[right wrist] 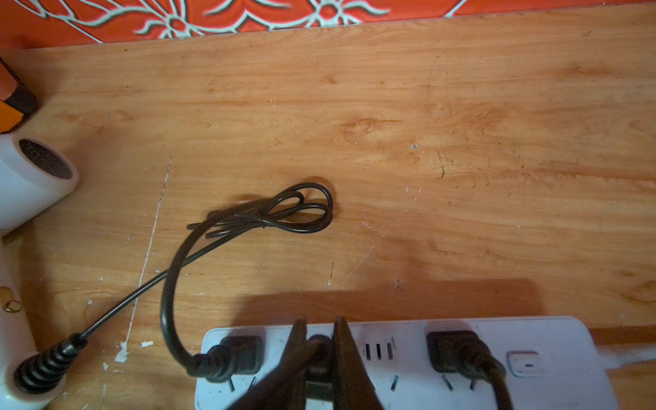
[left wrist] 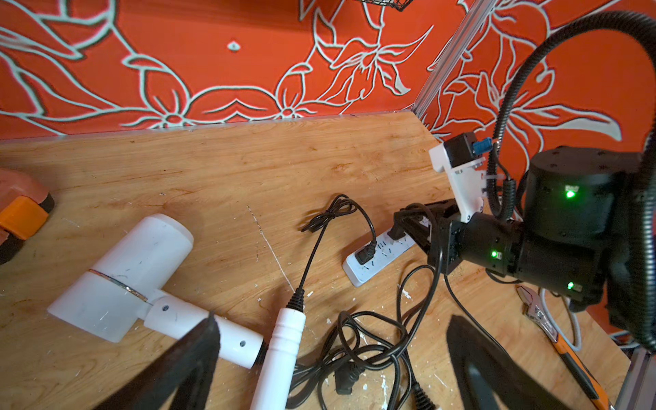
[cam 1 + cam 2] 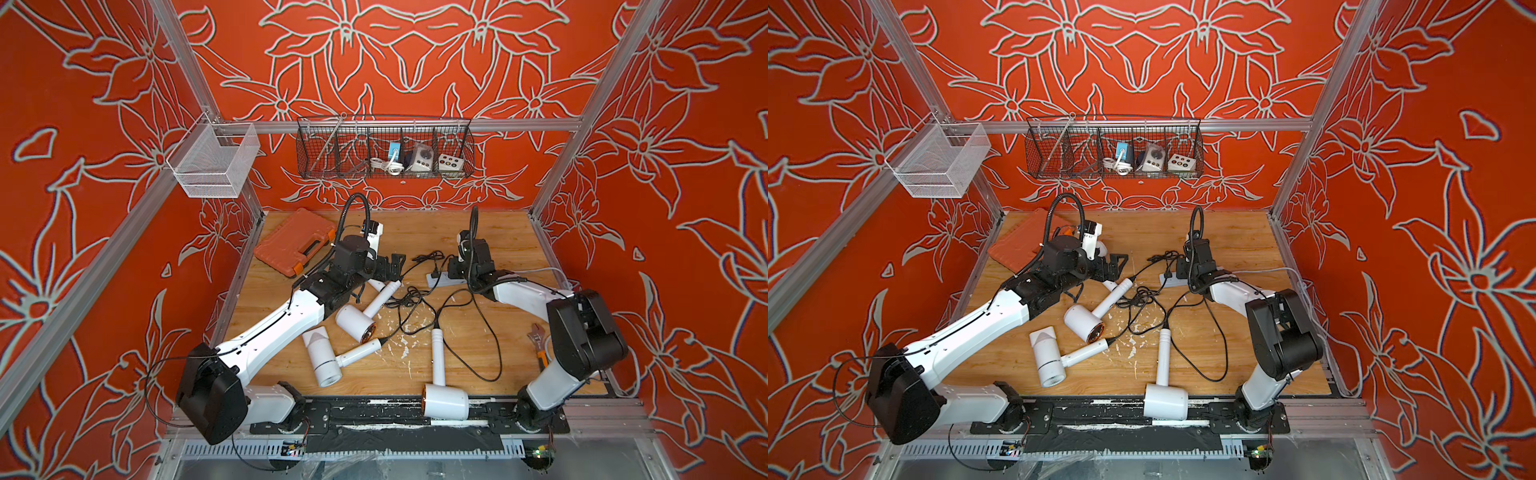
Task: Charge the blow dryers
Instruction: Insert the plug into the socket.
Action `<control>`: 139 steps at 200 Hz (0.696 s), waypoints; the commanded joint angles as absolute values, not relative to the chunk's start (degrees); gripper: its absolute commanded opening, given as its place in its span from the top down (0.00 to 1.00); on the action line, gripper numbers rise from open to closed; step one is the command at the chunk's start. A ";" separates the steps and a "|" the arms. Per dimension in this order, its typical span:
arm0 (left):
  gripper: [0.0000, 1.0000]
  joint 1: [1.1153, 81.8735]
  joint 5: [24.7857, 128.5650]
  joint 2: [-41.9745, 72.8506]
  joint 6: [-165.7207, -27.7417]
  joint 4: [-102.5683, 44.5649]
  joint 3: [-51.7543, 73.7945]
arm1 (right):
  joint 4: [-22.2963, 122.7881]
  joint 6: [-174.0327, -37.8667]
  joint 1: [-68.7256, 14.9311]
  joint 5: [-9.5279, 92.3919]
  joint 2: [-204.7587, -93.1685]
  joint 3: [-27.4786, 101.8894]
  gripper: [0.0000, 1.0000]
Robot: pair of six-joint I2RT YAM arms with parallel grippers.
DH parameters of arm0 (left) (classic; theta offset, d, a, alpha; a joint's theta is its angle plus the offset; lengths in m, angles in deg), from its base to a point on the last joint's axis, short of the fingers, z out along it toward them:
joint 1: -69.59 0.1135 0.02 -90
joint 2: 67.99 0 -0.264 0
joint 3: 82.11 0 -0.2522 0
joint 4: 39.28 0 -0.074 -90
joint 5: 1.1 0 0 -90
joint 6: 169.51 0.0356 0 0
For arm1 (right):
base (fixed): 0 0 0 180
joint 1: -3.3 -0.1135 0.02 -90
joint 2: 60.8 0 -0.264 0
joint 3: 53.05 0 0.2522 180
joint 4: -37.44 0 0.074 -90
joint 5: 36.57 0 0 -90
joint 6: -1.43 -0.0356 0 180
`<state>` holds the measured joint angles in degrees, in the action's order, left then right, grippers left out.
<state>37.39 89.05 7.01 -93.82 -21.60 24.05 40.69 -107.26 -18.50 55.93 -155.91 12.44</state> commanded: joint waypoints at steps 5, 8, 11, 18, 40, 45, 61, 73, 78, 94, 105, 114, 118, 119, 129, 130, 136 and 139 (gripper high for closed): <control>0.01 37.51 88.51 7.18 -93.03 -22.19 23.89 | 34.98 -107.62 -19.19 58.28 -157.48 12.11 1.00; 0.01 37.51 88.47 7.23 -93.02 -22.18 23.79 | 35.15 -107.63 -19.15 58.25 -157.59 12.17 1.00; 0.01 37.54 88.47 7.33 -93.07 -22.18 23.75 | 35.35 -107.70 -19.17 58.06 -157.79 12.38 1.00; 0.01 37.60 88.22 7.51 -93.21 -22.05 23.64 | 35.30 -107.94 -19.24 57.77 -158.43 12.57 1.00; 0.01 37.69 87.59 7.89 -93.48 -21.83 23.42 | 33.96 -109.11 -19.17 57.24 -158.97 12.25 1.00; 0.01 37.77 87.50 7.98 -93.55 -21.83 23.39 | 33.82 -109.26 -19.23 57.31 -159.06 12.25 1.00; 0.01 37.86 87.32 7.99 -93.66 -21.83 23.39 | 33.89 -109.31 -19.22 57.54 -159.25 12.44 1.00; 0.01 38.00 87.15 8.12 -93.74 -21.83 23.37 | 33.82 -109.09 -19.21 57.74 -159.21 12.32 1.00; 0.01 38.04 87.06 8.06 -93.70 -21.83 23.39 | 33.80 -108.97 -19.25 57.74 -159.15 12.32 1.00; 0.01 38.13 86.71 8.04 -93.84 -21.92 23.39 | 33.62 -108.46 -19.18 57.65 -159.31 12.32 1.00; 0.01 38.22 86.46 8.17 -93.92 -21.83 23.22 | 33.63 -108.25 -19.20 57.48 -159.57 12.37 1.00; 0.01 38.30 86.41 8.26 -93.93 -21.76 23.22 | 33.81 -108.34 -19.20 57.48 -159.67 12.33 1.00; 0.01 38.30 86.38 8.22 -93.93 -21.74 23.26 | 33.87 -108.34 -19.18 57.48 -159.68 12.26 1.00; 0.01 38.35 86.41 8.26 -93.93 -21.74 23.24 | 33.88 -108.34 -19.15 57.52 -159.68 12.24 1.00; 0.01 38.39 86.44 8.21 -93.92 -21.74 23.22 | 33.80 -108.51 -19.20 57.50 -159.59 11.90 1.00; 0.01 38.39 86.44 8.25 -93.92 -21.74 23.22 | 33.80 -108.51 -19.20 57.49 -159.59 11.84 1.00; 0.01 38.47 86.44 8.21 -93.90 -21.74 23.22 | 33.72 -108.58 -19.17 57.54 -159.51 11.62 1.00; 0.01 38.48 86.40 8.24 -93.90 -21.74 23.22 | 33.71 -108.60 -19.18 57.63 -159.46 11.48 1.00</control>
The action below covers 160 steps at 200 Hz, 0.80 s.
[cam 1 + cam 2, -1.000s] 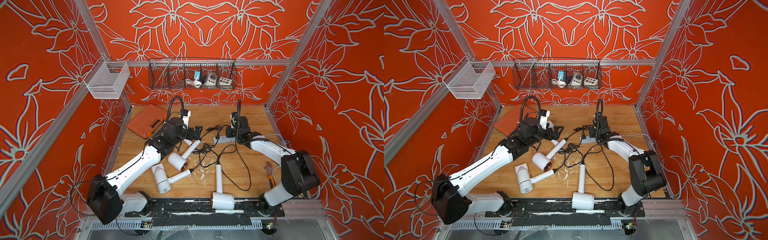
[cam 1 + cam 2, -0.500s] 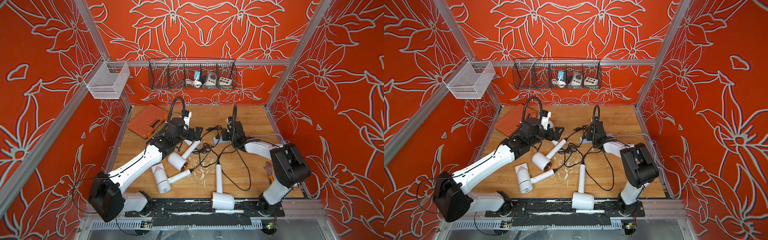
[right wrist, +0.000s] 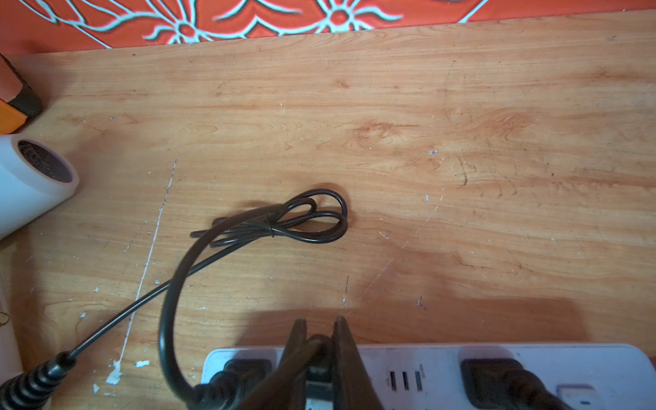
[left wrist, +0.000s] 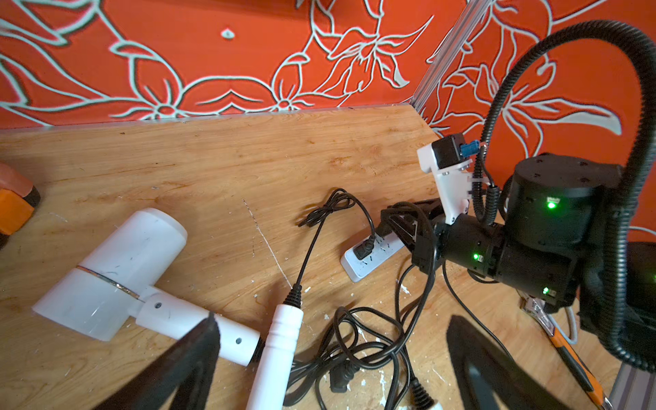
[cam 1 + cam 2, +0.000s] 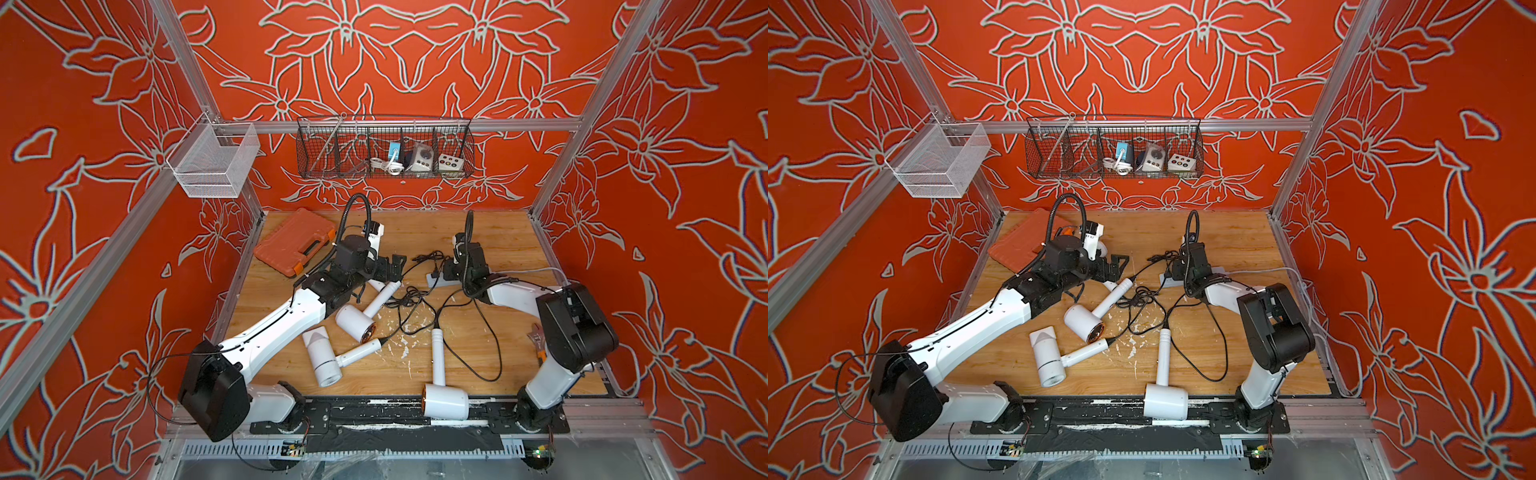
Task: Charge the blow dryers
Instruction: Insert the plug into the socket.
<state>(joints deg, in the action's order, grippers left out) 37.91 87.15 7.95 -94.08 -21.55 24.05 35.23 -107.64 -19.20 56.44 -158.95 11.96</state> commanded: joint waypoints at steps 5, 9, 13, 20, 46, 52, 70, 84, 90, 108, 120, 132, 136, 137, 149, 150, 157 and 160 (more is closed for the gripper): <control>0.01 38.48 86.36 8.23 -93.88 -21.74 23.26 | 33.71 -108.60 -19.19 57.73 -159.42 11.31 1.00; 0.01 38.48 86.36 8.26 -93.92 -21.74 23.22 | 33.71 -108.65 -19.19 57.84 -159.43 11.19 1.00; 0.01 38.48 86.31 8.24 -93.91 -21.74 23.22 | 33.79 -108.62 -19.15 57.91 -159.41 11.09 1.00; 0.01 38.55 86.27 8.19 -93.98 -21.74 23.22 | 33.88 -108.60 -19.19 57.84 -159.50 10.97 1.00; 0.01 38.57 86.18 8.20 -94.01 -21.74 23.33 | 33.11 -108.74 -19.17 57.61 -159.16 9.87 1.00; 0.01 38.57 86.18 8.13 -94.01 -21.75 23.22 | 33.14 -108.77 -19.17 57.71 -158.99 9.86 1.00; 0.01 38.61 86.02 8.13 -94.00 -21.65 23.22 | 33.83 -109.13 -19.19 58.13 -158.97 10.02 1.00; 0.01 38.66 86.14 7.99 -94.01 -21.65 23.22 | 33.75 -109.22 -19.19 57.71 -159.02 9.82 1.00; 0.01 38.74 86.10 7.93 -93.99 -21.65 23.22 | 33.72 -109.30 -19.20 57.65 -159.13 9.68 1.00; 0.01 38.92 85.84 7.70 -94.17 -21.82 23.31 | 33.70 -109.56 -19.18 57.60 -159.32 9.46 1.00; 0.01 38.92 85.68 7.68 -94.35 -21.92 23.39 | 32.89 -109.64 -19.24 57.58 -159.48 8.85 1.00; 0.01 38.96 85.41 7.54 -94.43 -22.00 23.41 | 31.01 -109.44 -19.36 57.30 -159.71 7.93 1.00; 0.01 39.00 85.32 7.55 -94.49 -22.00 23.44 | 30.32 -109.40 -19.45 57.34 -159.86 7.56 1.00; 0.01 39.01 85.31 7.53 -94.52 -22.00 23.41 | 30.17 -109.35 -19.50 57.36 -159.90 7.47 1.00; 0.01 39.01 85.13 7.40 -94.52 -22.09 23.40 | 29.43 -109.48 -19.85 57.60 -160.29 6.91 1.00; 0.01 39.01 85.13 7.41 -94.53 -22.09 23.40 | 29.41 -109.48 -19.83 57.67 -160.29 6.84 1.00; 0.01 39.09 85.12 7.29 -94.57 -22.09 23.39 | 29.32 -109.49 -20.24 58.18 -160.25 6.52 1.00; 0.01 39.09 85.11 7.26 -94.62 -22.09 23.47 | 29.23 -109.44 -20.39 58.44 -160.14 6.29 1.00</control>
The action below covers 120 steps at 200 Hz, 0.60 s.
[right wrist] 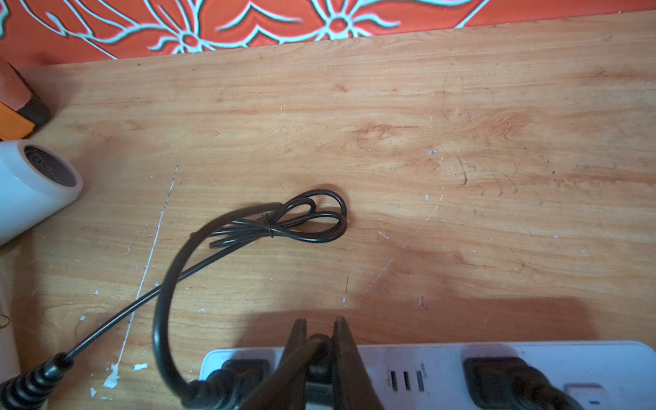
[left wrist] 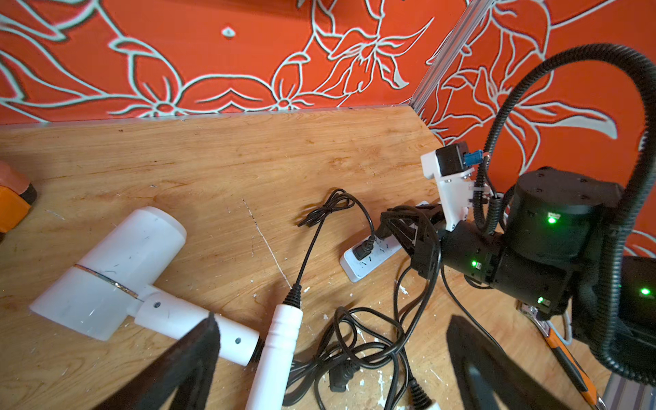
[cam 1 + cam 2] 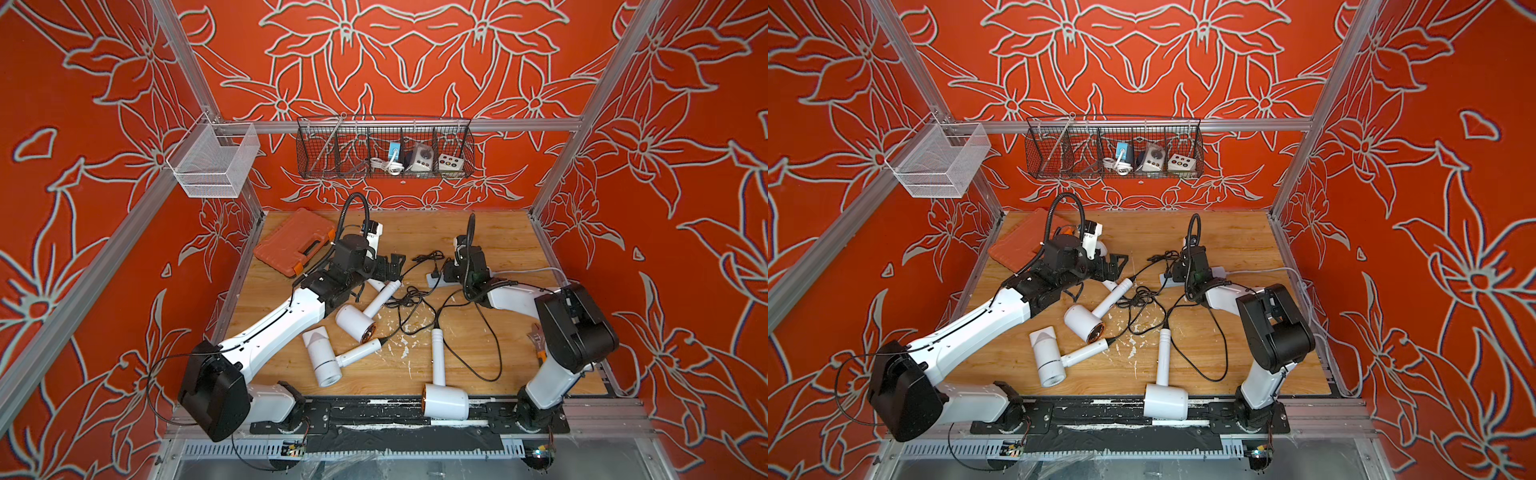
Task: Charge the blow dryers
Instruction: Insert the plug into the socket.
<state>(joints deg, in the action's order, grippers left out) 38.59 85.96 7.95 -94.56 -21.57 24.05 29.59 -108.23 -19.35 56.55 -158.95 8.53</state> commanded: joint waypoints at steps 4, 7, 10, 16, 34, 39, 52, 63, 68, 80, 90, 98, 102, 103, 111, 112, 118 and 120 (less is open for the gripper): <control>0.01 39.10 85.12 7.24 -94.63 -22.09 23.48 | 28.96 -109.36 -20.65 58.97 -159.99 5.93 1.00; 0.01 39.02 85.05 7.20 -94.62 -22.09 23.48 | 28.74 -109.37 -20.83 59.34 -159.90 5.68 1.00; 0.01 39.09 85.04 7.14 -94.67 -22.16 23.49 | 28.64 -109.39 -21.03 59.59 -159.86 5.49 1.00; 0.01 39.18 84.88 6.99 -94.71 -22.18 23.56 | 28.38 -109.38 -21.33 60.03 -159.85 5.16 1.00; 0.01 39.27 84.35 6.90 -94.96 -22.36 23.57 | 28.72 -109.48 -22.20 60.93 -159.97 4.94 1.00; 0.01 39.35 84.27 6.82 -94.97 -22.36 23.57 | 28.71 -109.55 -22.43 61.13 -160.10 4.92 1.00; 0.01 39.41 84.16 6.70 -95.07 -22.36 23.57 | 28.96 -109.94 -23.03 61.53 -160.29 4.77 1.00; 0.01 39.45 84.31 6.41 -95.05 -22.44 23.66 | 28.64 -110.52 -23.61 62.16 -160.25 4.15 1.00; 0.02 39.45 84.33 6.35 -94.98 -22.44 23.74 | 28.19 -110.85 -23.74 62.45 -160.20 3.66 1.00; 0.01 39.53 84.50 6.14 -94.97 -22.53 23.90 | 26.94 -111.60 -24.09 63.11 -160.20 2.41 1.00; 0.01 39.53 84.55 5.89 -94.98 -22.61 23.92 | 25.98 -112.38 -24.24 63.61 -160.07 1.40 1.00; 0.01 39.53 84.52 5.84 -94.98 -22.68 24.02 | 25.50 -112.77 -24.38 64.03 -159.91 0.63 1.00; 0.01 39.53 84.55 5.82 -95.05 -22.71 24.05 | 25.13 -112.78 -24.45 64.27 -159.79 0.24 1.00; 0.01 39.53 84.53 5.78 -95.06 -22.71 24.07 | 25.07 -112.76 -24.50 64.34 -159.73 0.17 1.00; 0.01 39.54 84.51 5.80 -95.07 -22.71 24.22 | 24.79 -112.74 -24.67 65.36 -159.53 -0.33 1.00; 0.01 39.54 84.51 5.78 -95.07 -22.71 24.20 | 24.81 -112.78 -24.70 65.55 -159.47 -0.38 1.00; 0.01 39.53 84.44 5.78 -95.07 -22.79 24.18 | 25.22 -113.06 -24.77 66.56 -159.26 -0.56 1.00; 0.01 39.53 84.43 5.82 -95.13 -22.79 24.18 | 25.32 -113.19 -24.78 66.97 -159.26 -0.58 1.00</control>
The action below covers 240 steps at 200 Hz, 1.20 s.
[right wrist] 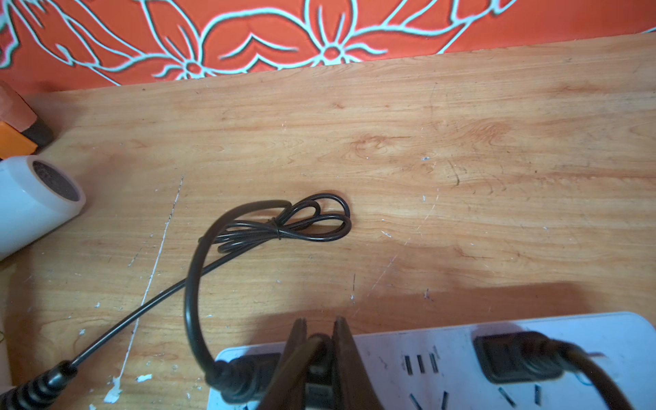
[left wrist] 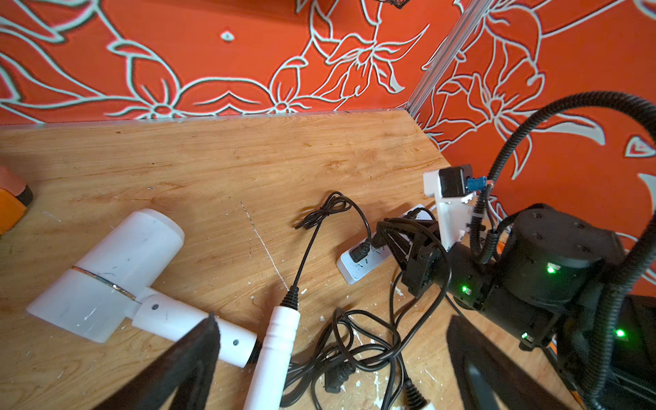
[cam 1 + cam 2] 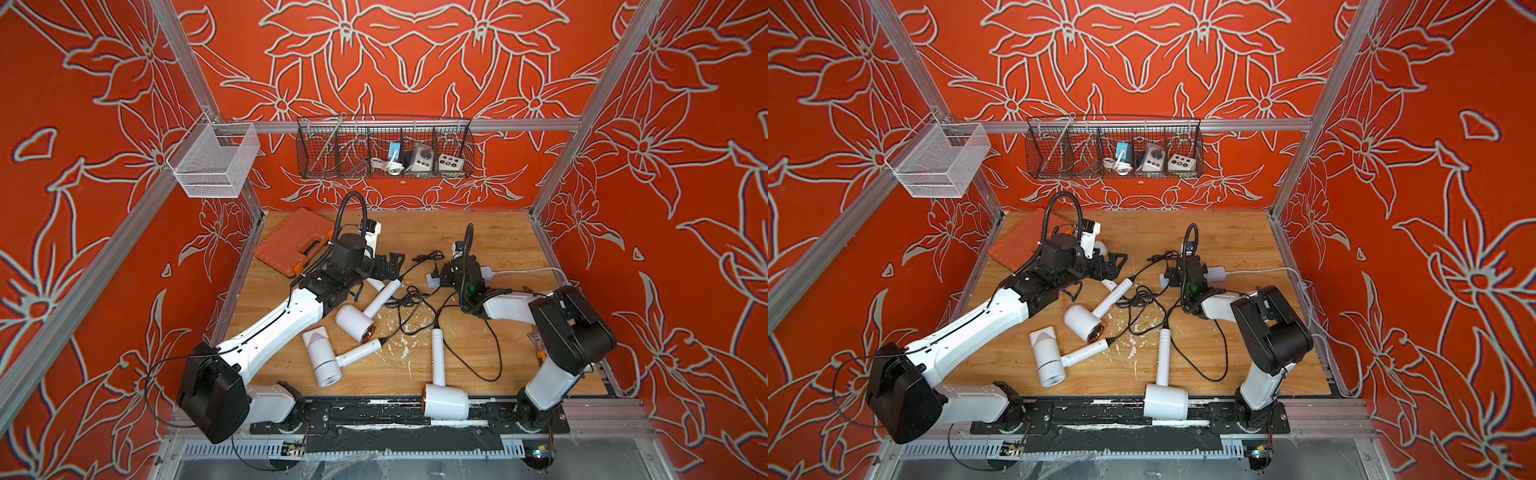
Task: Charge the blow dryers
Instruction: Insert the plug into the socket.
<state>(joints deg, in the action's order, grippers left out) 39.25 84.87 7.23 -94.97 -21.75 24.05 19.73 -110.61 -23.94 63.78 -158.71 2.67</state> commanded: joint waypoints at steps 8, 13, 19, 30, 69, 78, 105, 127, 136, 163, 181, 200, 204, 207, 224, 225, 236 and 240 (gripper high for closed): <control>0.01 39.53 84.34 5.83 -95.15 -22.80 24.18 | 26.20 -113.86 -24.75 68.92 -159.18 -0.43 1.00; 0.01 39.53 84.29 5.84 -95.16 -22.81 24.19 | 27.31 -114.32 -24.82 70.23 -159.21 -0.10 1.00; 0.01 39.53 84.25 5.86 -95.20 -22.88 24.19 | 28.47 -114.56 -24.77 71.48 -159.16 0.37 1.00; 0.01 39.54 84.20 5.88 -95.24 -22.80 24.18 | 29.70 -114.28 -24.82 73.34 -159.15 1.11 1.00; 0.01 39.62 84.61 5.84 -95.02 -22.71 24.19 | 32.15 -110.92 -24.80 76.28 -159.66 4.09 1.00; 0.01 39.62 84.77 5.92 -94.98 -22.71 24.18 | 32.45 -110.69 -24.80 76.13 -160.05 4.65 1.00; 0.01 39.69 84.88 5.87 -94.87 -22.71 24.18 | 31.40 -110.25 -24.73 73.03 -161.33 5.28 1.00; 0.01 39.71 84.86 5.90 -94.89 -22.71 24.18 | 28.39 -110.70 -24.71 70.20 -162.62 4.67 1.00; 0.01 39.78 84.78 5.95 -94.88 -22.71 24.18 | 27.71 -110.89 -24.64 69.49 -163.04 4.58 1.00; 0.01 39.89 84.60 5.88 -94.98 -22.79 24.19 | 25.23 -110.29 -24.64 68.34 -163.78 4.11 1.00; 0.01 39.97 84.60 5.85 -94.96 -22.77 24.18 | 25.71 -109.86 -24.64 68.55 -164.28 4.76 1.00; 0.01 40.06 84.60 5.76 -94.94 -22.73 24.18 | 26.32 -109.66 -24.64 68.49 -164.60 5.26 1.00; 0.01 40.06 84.60 5.80 -94.96 -22.77 24.19 | 26.32 -109.62 -24.63 68.32 -164.60 5.26 1.00; 0.01 40.06 84.60 5.76 -94.97 -22.79 24.18 | 26.40 -109.64 -24.60 68.21 -164.60 5.23 1.00; 0.01 40.06 84.51 5.75 -95.07 -22.79 24.18 | 27.11 -109.90 -24.64 68.52 -164.59 5.19 1.00; 0.01 40.06 84.51 5.75 -95.07 -22.79 24.18 | 27.15 -109.91 -24.64 68.58 -164.55 5.19 1.00; 0.01 40.15 84.42 5.83 -95.06 -22.79 24.18 | 27.60 -110.48 -24.62 69.06 -164.43 5.08 1.00; 0.01 40.15 84.42 5.81 -95.06 -22.78 24.18 | 27.45 -110.60 -24.64 69.03 -164.27 4.82 1.00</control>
<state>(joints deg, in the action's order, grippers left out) 39.66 84.72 7.08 -95.17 -21.75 24.05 20.28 -109.76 -24.84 69.90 -162.01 5.99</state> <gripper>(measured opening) 0.986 0.131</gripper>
